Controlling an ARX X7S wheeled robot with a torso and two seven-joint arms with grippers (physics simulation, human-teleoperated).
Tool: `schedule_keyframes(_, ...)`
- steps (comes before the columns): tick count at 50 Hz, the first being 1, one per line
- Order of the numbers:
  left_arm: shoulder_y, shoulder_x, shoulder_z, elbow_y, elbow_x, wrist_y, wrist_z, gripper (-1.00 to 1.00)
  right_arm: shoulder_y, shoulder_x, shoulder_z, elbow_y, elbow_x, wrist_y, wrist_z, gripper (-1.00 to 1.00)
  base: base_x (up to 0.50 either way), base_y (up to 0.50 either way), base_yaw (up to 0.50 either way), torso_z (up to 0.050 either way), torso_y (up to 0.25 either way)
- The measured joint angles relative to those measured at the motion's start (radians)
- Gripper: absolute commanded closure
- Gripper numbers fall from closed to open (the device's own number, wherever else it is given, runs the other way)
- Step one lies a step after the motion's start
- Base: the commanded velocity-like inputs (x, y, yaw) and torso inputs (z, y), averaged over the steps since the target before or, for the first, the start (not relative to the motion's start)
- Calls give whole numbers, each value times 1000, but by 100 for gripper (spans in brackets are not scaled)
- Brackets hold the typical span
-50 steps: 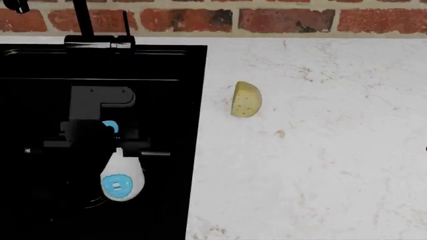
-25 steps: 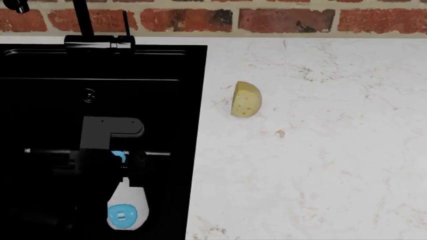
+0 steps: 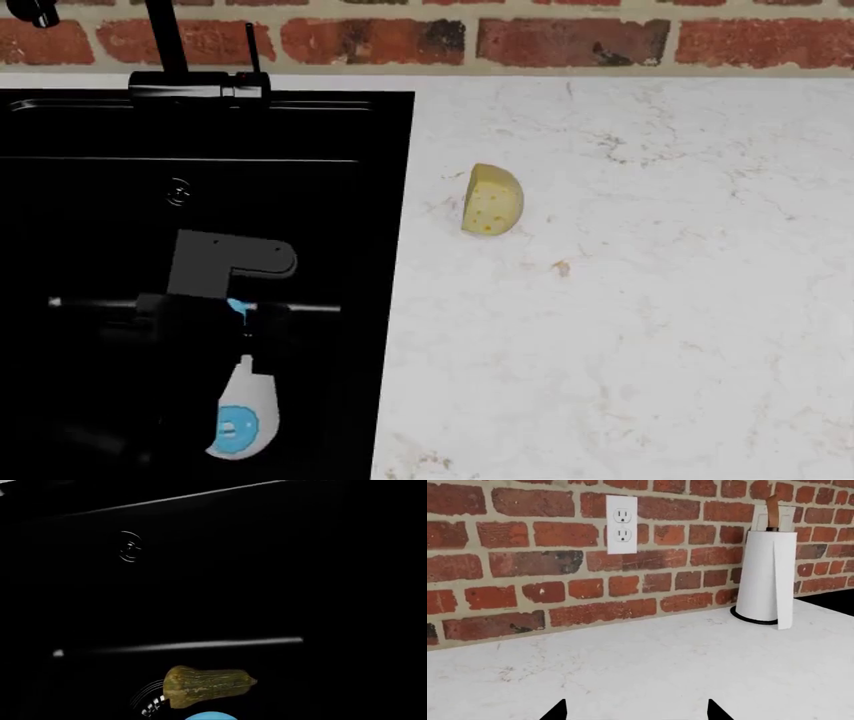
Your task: Pick the milk from the counter and place it in the sink
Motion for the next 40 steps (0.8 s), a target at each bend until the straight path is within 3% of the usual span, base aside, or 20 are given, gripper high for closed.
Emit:
schedule_keyframes(22, -15, 1, 104, -2, -60, -24, -14, 100, 10, 7, 0, -8, 30, 8, 29, -100, -4, 0, 1, -1, 0)
schedule_keyframes(23, -15, 1, 104, -2, -60, -25, -13, -100, 11, 7, -1, -8, 30, 9, 30, -100, -12, 0, 0, 0, 0)
schedule_keyframes(40, -10, -1, 50, -6, -59, -32, 2, -100, 20, 13, -16, 1, 22, 1, 21, -100, -3, 0, 1, -1, 0)
